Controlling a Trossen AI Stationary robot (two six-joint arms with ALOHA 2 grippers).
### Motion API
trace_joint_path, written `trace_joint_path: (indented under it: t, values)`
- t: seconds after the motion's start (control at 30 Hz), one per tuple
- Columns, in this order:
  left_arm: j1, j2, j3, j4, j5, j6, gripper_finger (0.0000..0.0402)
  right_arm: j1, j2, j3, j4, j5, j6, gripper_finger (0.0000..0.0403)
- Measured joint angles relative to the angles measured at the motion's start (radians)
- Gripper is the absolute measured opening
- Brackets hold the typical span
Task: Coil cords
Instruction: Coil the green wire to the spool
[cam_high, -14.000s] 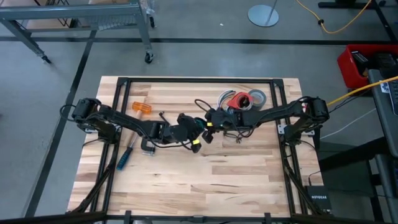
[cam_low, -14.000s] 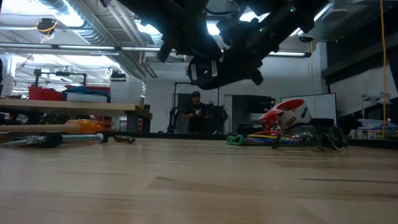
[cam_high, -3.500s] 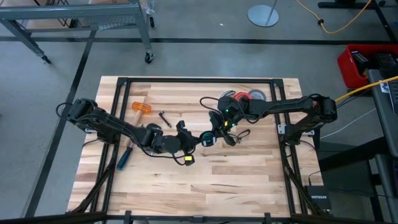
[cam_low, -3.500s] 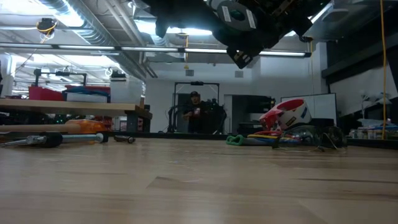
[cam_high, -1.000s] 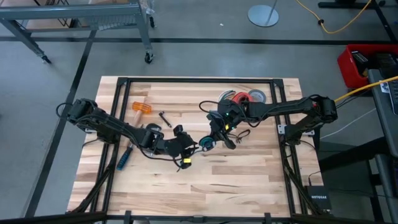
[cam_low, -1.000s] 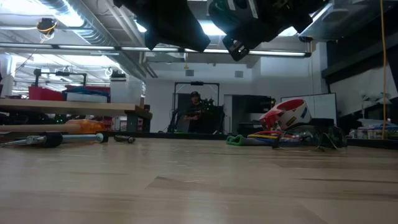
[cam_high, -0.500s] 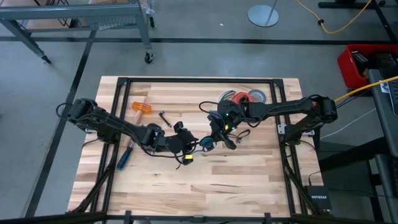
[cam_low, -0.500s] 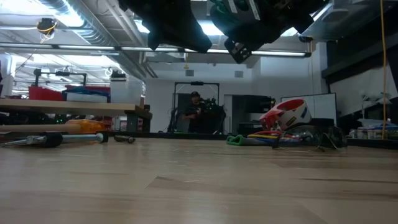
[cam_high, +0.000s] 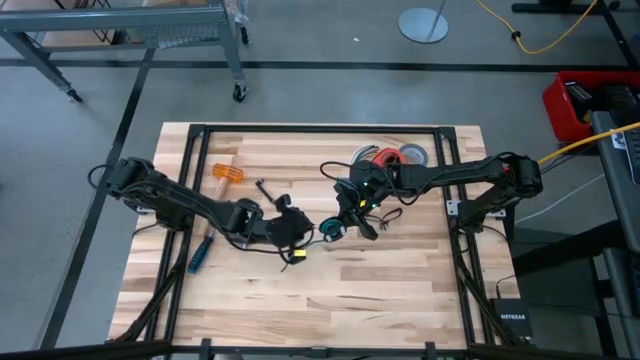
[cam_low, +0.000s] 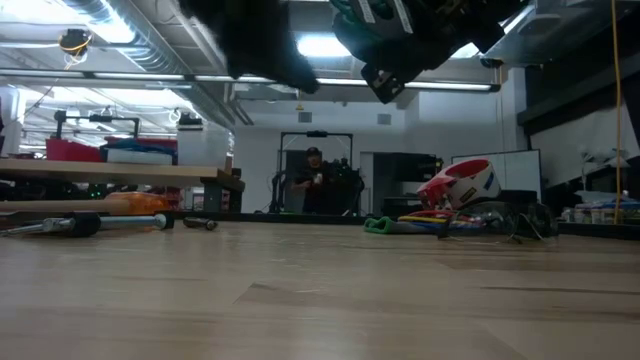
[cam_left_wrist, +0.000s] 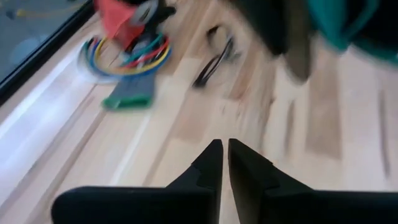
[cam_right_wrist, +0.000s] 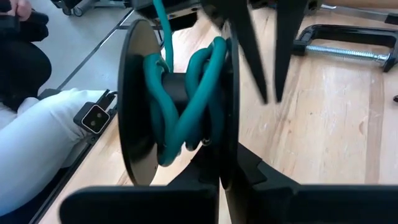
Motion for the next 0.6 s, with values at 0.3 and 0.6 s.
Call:
trace_joint_path:
  t: [0.3, 0.6]
  values:
    - [-0.017, -0.059, 0.000, -0.512, -0.011, -0.337, 0.0002, 0.000, 0.000, 0.000, -0.004, 0.160, -0.002, 0.0008]
    - [-0.059, -0.001, 0.000, -0.762, -0.021, -0.503, 0.0002, 0.000, 0.000, 0.000, -0.025, 0.285, -0.002, 0.0007]
